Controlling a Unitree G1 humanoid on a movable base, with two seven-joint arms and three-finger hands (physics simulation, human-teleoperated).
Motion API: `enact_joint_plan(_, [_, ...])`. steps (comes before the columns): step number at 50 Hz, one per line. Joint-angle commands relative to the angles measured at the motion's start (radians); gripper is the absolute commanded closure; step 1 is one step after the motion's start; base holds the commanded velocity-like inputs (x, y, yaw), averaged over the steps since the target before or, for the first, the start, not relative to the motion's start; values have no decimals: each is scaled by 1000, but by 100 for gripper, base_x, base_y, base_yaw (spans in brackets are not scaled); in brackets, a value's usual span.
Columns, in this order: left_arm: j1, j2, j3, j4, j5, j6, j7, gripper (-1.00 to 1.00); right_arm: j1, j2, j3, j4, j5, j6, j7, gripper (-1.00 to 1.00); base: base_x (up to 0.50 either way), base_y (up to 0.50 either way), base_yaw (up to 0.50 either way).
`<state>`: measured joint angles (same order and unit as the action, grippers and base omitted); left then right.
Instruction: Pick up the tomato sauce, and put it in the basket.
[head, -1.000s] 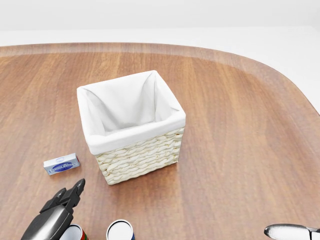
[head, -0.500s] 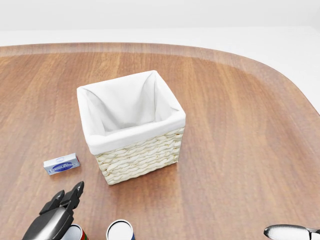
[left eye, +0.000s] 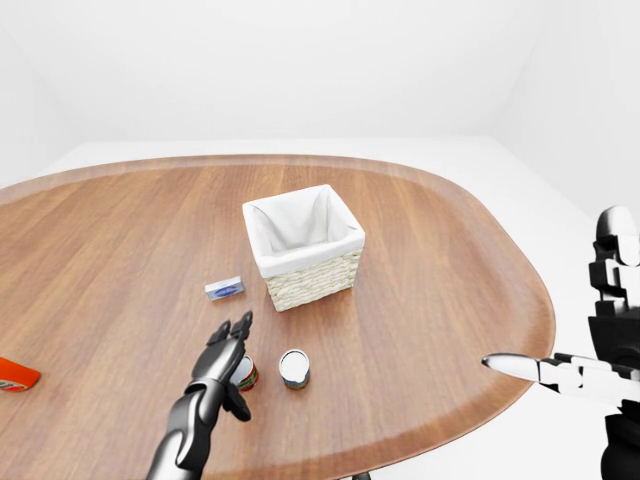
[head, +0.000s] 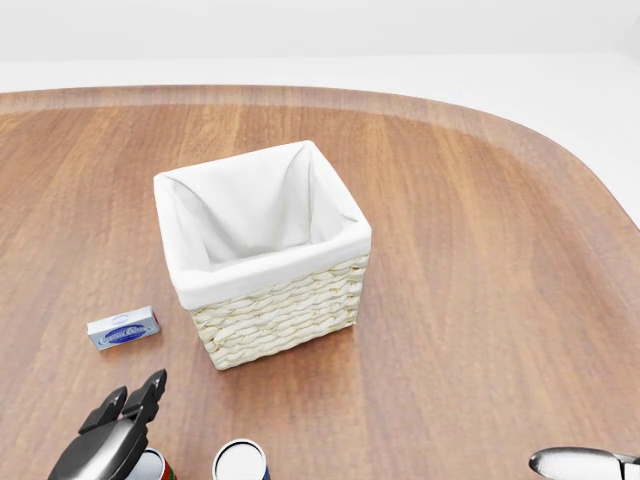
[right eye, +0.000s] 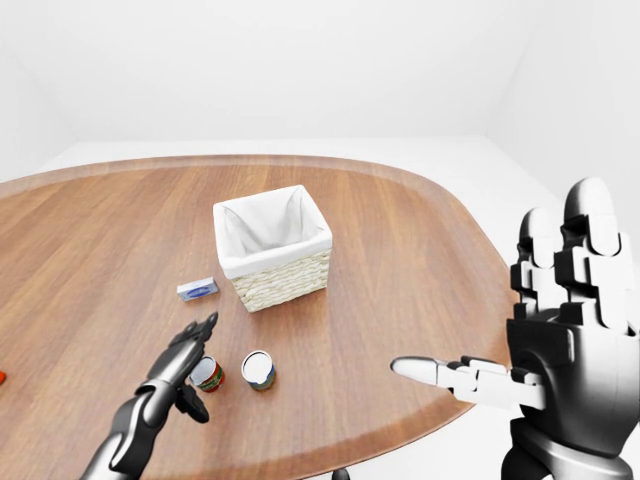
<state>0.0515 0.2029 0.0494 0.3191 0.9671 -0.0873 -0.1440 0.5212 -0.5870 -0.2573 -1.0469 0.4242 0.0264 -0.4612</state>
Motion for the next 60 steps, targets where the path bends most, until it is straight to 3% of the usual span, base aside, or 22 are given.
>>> enact_joint_plan(1, [-59, 15, -14, 139, 9, 0, 72, -100, 2, 17, -3, 0, -6, 1, 16, -100, 0, 0, 0])
enact_joint_plan(4, [-89, 23, -25, 210, 10, 0, 109, -100, 1, 25, -1, 0, -11, 2, 22, -100, 0, 0, 0])
enact_joint_plan(11, [-64, 22, -29, 169, 11, 0, 93, -100, 1, 29, 2, 0, -15, 3, 24, -100, 0, 0, 0])
enact_joint_plan(20, [-99, 26, -48, 276, 26, 0, 147, -100, 5, 20, 1, 0, -10, -1, 15, -100, 0, 0, 0])
enact_joint_plan(34, [-88, 27, -54, 277, 28, 0, 125, -100, 0, 44, -1, 0, -21, 6, 37, -100, 0, 0, 0])
enact_joint_plan(37, [-103, 29, -63, 338, 29, 0, 124, -29, 5, 33, -2, 0, -16, -1, 28, -100, 0, 0, 0])
enact_joint_plan(40, [-112, 29, -71, 374, 25, 0, 129, 96, 4, 35, 0, 0, -17, 0, 28, -100, 0, 0, 0])
enact_joint_plan(48, [-58, 22, -65, 257, 22, 0, 60, 100, 7, -4, -5, 0, 4, -9, -3, -100, 0, 0, 0])
enact_joint_plan(54, [-74, 20, -59, 287, 12, 0, 60, 100, 7, -13, -7, 0, 11, -9, -11, -100, 0, 0, 0])
enact_joint_plan(60, [-9, 11, -51, 154, 12, 0, -7, 100, 3, -8, -5, 0, 8, -4, -8, -100, 0, 0, 0])
